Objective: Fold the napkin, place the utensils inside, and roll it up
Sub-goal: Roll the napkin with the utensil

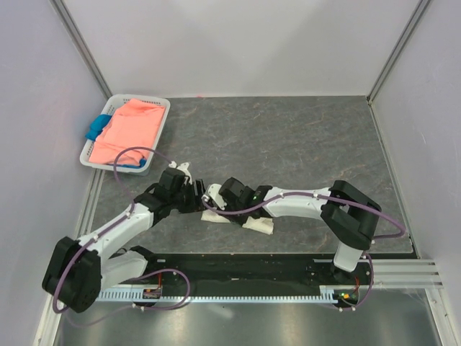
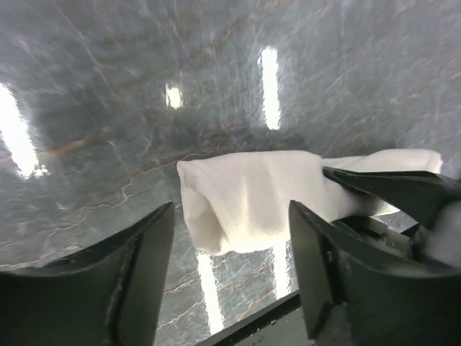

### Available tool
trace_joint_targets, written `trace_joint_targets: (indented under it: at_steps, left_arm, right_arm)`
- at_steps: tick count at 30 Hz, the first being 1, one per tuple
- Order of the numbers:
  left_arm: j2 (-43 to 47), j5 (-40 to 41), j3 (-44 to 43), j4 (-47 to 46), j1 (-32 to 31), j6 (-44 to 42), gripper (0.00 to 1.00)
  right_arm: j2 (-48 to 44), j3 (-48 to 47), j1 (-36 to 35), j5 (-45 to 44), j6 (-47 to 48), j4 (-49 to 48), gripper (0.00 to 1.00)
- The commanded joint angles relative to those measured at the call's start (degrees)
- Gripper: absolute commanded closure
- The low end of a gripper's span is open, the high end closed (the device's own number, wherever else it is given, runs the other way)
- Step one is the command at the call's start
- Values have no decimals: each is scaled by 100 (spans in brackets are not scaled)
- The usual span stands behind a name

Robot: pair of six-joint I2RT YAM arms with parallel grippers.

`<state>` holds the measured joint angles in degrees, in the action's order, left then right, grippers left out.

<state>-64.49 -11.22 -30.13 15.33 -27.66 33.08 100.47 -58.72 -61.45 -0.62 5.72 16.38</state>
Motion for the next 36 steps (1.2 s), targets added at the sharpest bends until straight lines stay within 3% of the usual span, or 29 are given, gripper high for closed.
trace_joint_targets:
  at_steps: [1, 7, 14, 29, 36]
  left_arm:
    - [533, 524, -107, 276, 6, 102, 21]
    - [1219, 754, 156, 304, 6, 234, 14]
    - [1685, -238, 622, -442, -20, 251, 17]
    - [675, -1347, 798, -2473, -345, 902, 19]
    - [568, -1033, 649, -1948, -538, 981, 23]
  right_arm:
    - [316, -148, 387, 1528, -299, 752, 70]
    - [649, -324, 1020, 2916, -396, 884, 70]
    - [1299, -605, 1609, 4165, -387, 919, 68]
    - [2284, -1256, 2058, 4448, -299, 1095, 67]
    - [2399, -1318, 2146, 4395, -334, 1095, 67]
